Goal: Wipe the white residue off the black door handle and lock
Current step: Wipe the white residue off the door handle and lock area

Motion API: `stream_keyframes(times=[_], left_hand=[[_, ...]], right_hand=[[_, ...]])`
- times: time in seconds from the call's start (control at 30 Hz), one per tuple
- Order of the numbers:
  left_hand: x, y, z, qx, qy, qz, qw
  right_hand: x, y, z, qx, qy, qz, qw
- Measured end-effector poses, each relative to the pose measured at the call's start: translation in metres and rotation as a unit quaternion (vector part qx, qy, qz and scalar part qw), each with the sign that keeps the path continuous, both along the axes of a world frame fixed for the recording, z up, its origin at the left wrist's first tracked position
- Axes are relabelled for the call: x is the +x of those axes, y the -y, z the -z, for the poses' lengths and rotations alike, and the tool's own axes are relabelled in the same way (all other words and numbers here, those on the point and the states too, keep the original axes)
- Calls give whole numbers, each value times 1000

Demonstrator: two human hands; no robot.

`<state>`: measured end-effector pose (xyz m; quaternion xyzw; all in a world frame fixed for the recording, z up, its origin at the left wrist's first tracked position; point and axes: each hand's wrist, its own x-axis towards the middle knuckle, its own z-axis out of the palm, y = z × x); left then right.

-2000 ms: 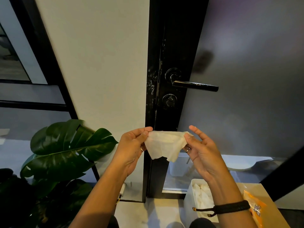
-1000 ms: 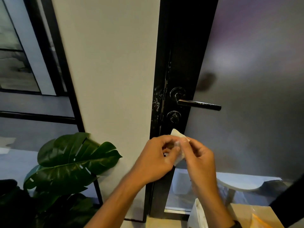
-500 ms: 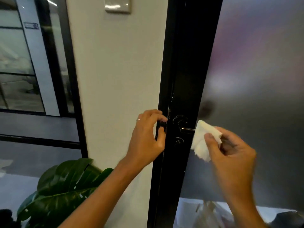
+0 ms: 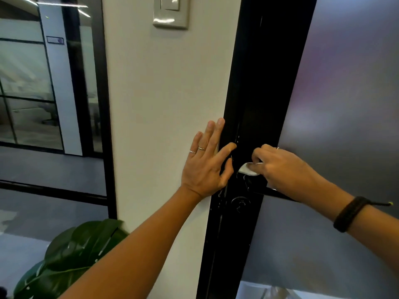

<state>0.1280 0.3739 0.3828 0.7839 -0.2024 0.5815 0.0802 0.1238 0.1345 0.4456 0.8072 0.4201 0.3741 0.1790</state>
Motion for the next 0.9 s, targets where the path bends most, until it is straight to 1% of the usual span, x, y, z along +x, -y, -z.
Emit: stream_keyframes(times=[0.07,0.17,0.27,0.33,0.4,0.5,0.57,0.63,0.7,0.73,0.8,0.9], left_hand=[[3,0,2,3,14,4,1000],[7,-1,4,-8,31,18,999],[8,0,6,-33,30,47,998],[9,0,7,-39,32,59,997],[10,-1,7,-38,36,63,997],[11,-1,8,-35,34,63,997],[11,0,9,-36,35,62,997],[10,0,9,-35,37,63,997],[9,0,9,-33,38,63,997],[9,-1,8,-33,37,63,997],[9,-1,8,-31,32,65,997],[11,0,8,-32,28,72,996]], right_hand=[[0,6,1,23,-7,-10,1000],[2,7,-11,117,-16,-26,993],[3,-10,-37,228,32,-43,972],[1,-27,-43,241,58,-45,968],[-1,-38,-33,197,51,-55,978],[-2,-38,-4,80,-14,-56,995],[-2,-35,0,40,-37,-45,998],[0,-34,-15,60,-5,-49,997],[3,-36,-38,101,48,-60,992],[5,-37,-47,103,69,-62,990],[8,-39,-45,53,82,-71,993],[9,-36,-17,-75,44,-64,994]])
